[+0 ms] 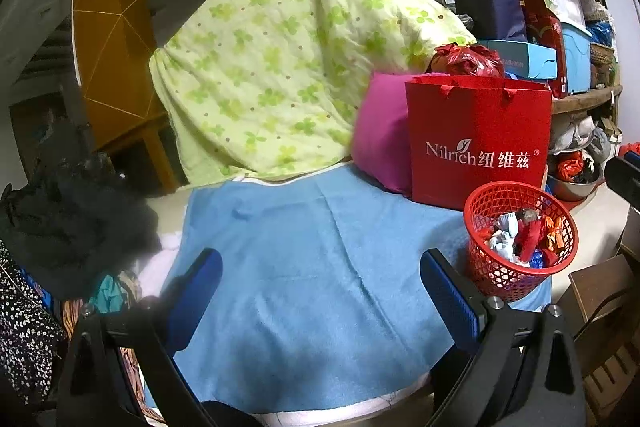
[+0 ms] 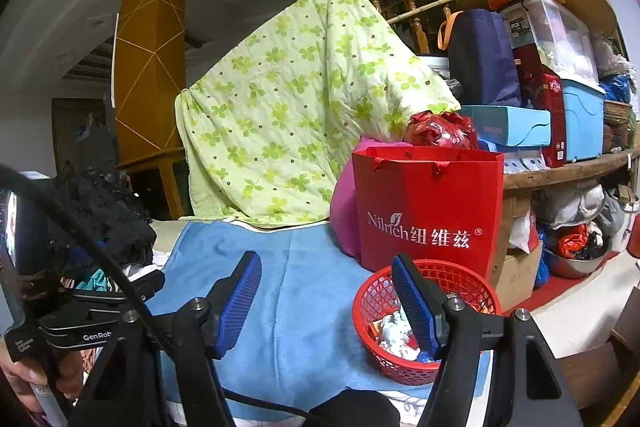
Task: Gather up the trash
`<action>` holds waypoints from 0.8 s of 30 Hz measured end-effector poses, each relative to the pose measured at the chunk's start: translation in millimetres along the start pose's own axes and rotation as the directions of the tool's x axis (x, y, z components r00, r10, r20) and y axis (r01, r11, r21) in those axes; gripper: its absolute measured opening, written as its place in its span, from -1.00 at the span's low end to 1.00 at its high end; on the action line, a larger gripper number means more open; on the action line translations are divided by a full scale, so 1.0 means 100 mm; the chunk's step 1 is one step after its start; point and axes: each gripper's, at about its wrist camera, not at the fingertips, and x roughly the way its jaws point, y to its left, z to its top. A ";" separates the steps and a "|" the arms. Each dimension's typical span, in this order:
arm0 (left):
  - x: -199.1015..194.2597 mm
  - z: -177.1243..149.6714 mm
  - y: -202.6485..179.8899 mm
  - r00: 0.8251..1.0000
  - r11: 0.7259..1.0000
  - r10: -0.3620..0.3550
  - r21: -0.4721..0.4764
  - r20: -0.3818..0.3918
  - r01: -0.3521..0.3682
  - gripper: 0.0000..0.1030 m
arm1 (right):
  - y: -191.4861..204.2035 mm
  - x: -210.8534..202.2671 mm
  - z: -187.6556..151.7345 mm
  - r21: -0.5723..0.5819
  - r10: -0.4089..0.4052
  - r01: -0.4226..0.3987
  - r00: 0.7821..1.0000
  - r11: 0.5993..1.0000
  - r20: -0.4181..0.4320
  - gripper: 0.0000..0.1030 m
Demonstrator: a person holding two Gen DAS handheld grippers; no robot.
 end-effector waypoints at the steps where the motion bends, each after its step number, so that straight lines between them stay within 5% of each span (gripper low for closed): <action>1: 0.00 0.00 0.00 1.000 1.000 0.001 0.000 -0.001 -0.001 0.92 | 0.00 0.00 0.00 -0.001 0.000 0.000 1.000 1.000 0.000 0.39; 24: 0.01 -0.04 -0.02 1.000 1.000 -0.005 -0.011 -0.012 0.004 0.92 | -0.05 -0.02 0.01 -0.008 -0.003 0.003 1.000 1.000 0.002 0.39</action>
